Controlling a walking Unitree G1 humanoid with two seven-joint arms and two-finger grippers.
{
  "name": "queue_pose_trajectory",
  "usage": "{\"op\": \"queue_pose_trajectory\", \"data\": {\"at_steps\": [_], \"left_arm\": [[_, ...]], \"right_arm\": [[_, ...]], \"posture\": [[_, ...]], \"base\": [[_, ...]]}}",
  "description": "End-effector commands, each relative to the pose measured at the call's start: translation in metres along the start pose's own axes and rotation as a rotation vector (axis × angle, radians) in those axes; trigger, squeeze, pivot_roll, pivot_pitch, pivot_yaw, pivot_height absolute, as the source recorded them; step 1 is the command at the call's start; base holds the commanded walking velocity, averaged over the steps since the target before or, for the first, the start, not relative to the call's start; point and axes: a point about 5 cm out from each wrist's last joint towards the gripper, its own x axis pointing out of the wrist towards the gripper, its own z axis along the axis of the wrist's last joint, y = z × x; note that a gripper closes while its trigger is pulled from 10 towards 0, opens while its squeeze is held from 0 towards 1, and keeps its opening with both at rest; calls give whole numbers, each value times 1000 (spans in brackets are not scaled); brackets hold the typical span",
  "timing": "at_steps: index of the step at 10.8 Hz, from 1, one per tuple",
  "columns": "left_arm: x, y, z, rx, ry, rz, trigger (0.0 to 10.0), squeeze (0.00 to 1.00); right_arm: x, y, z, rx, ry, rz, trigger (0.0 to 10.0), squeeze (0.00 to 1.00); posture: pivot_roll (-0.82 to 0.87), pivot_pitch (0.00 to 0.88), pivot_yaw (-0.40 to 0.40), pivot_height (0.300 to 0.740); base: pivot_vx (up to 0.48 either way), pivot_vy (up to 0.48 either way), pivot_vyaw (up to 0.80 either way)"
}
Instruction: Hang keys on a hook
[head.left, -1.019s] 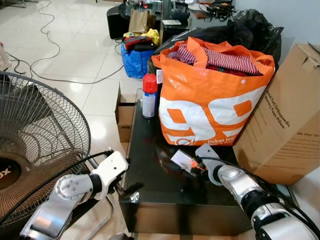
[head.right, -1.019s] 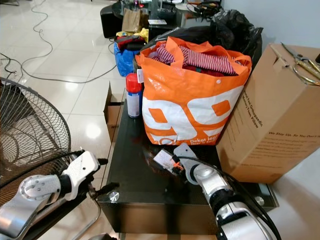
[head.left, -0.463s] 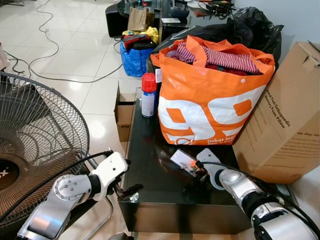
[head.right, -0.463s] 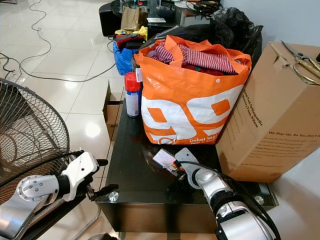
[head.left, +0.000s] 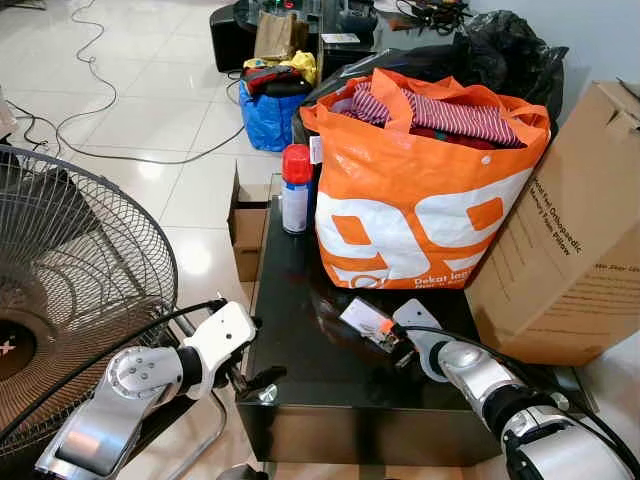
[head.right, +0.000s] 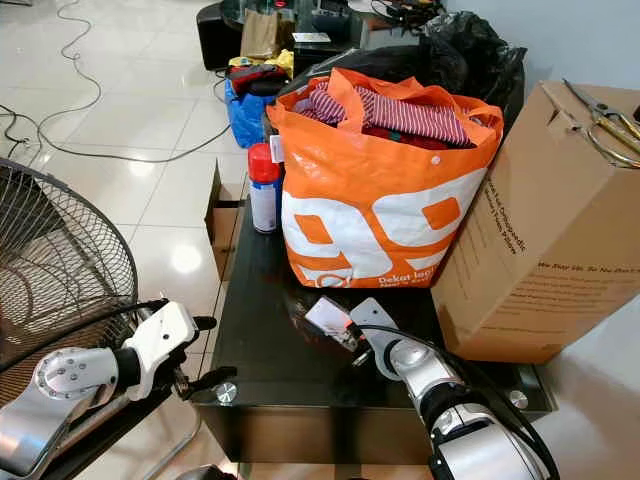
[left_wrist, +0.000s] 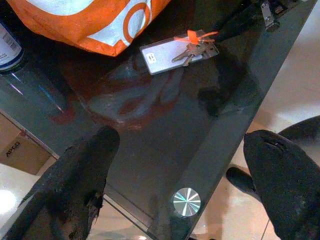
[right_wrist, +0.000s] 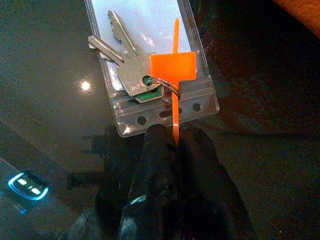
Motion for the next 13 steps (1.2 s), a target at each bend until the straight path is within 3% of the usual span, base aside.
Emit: {"op": "queue_pose_trajectory", "data": {"at_steps": [1, 6, 7, 8, 9, 10, 11, 13], "left_arm": [[-1, 1, 5, 12, -7, -6, 10000, 0], [-1, 1, 6, 18, -10, -10, 10000, 0], [-1, 1, 6, 19, -12, -11, 10000, 0], [-1, 0, 7, 20, -14, -12, 10000, 0], [0, 0, 8, 20, -16, -15, 10000, 0], [0, 0, 9, 23, -16, -19, 10000, 0], [-1, 1, 10, 25, -15, -21, 10000, 0], [-3, 2, 10, 26, -8, -23, 10000, 0]], "right_arm": [[-1, -5, 6, -3, -17, -20, 0, 0], [-1, -3, 3, -4, -23, -12, 0, 0], [-1, -4, 3, -10, -20, -18, 10000, 149], [-1, -5, 3, -2, -24, -24, 10000, 1000], [-1, -6, 4, -24, -21, -47, 10000, 1000], [-1, -7, 6, -40, -22, -70, 10000, 200], [0, -7, 7, -38, -24, -78, 10000, 0], [0, -7, 7, -35, -22, -97, 10000, 0]], "posture": [[-6, 31, -46, 740], [-8, 25, -49, 740], [-9, 25, -49, 740], [-8, 32, -48, 740], [-7, 36, -48, 740], [-3, 47, -47, 740], [-1, 52, -47, 740], [3, 63, -40, 740]], "base": [[0, 0, 0], [0, 0, 0], [0, 0, 0], [0, 0, 0], [0, 0, 0], [0, 0, 0], [0, 0, 0], [0, 0, 0]]}}
